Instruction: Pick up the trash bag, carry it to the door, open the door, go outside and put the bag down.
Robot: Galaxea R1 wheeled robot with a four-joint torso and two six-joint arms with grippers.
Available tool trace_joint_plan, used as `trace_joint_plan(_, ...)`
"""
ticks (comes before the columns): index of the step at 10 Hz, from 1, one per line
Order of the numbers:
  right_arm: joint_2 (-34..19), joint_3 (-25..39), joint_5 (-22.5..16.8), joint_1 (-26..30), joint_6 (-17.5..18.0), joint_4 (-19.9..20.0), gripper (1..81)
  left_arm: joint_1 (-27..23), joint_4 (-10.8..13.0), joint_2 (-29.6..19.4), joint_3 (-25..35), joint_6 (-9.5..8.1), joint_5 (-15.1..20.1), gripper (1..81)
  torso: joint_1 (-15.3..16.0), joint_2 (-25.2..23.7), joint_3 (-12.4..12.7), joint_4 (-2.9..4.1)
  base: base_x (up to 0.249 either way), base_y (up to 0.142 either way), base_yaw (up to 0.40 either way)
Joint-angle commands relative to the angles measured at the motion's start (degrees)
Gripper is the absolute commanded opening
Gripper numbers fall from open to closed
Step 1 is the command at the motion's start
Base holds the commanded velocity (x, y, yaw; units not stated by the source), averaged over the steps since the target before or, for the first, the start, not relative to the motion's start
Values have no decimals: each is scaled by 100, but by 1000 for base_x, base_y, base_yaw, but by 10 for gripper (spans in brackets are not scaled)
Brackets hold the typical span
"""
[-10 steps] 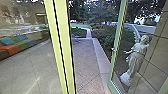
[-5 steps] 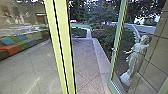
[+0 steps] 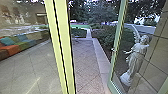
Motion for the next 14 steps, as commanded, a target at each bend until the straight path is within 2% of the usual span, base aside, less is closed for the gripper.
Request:
trace_joint_plan(1, 30, 73, -276, 273, -33, -85, 811, -296, 30, -47, 14, 19, 432, 10, 0, 0, 0, 0, 0, -76, 0)
trace_joint_plan(14, 56, 73, -276, 255, -50, -85, 811, -287, 56, -30, 14, 19, 432, 10, -6, -5, 2, 0, 0, -80, 0)
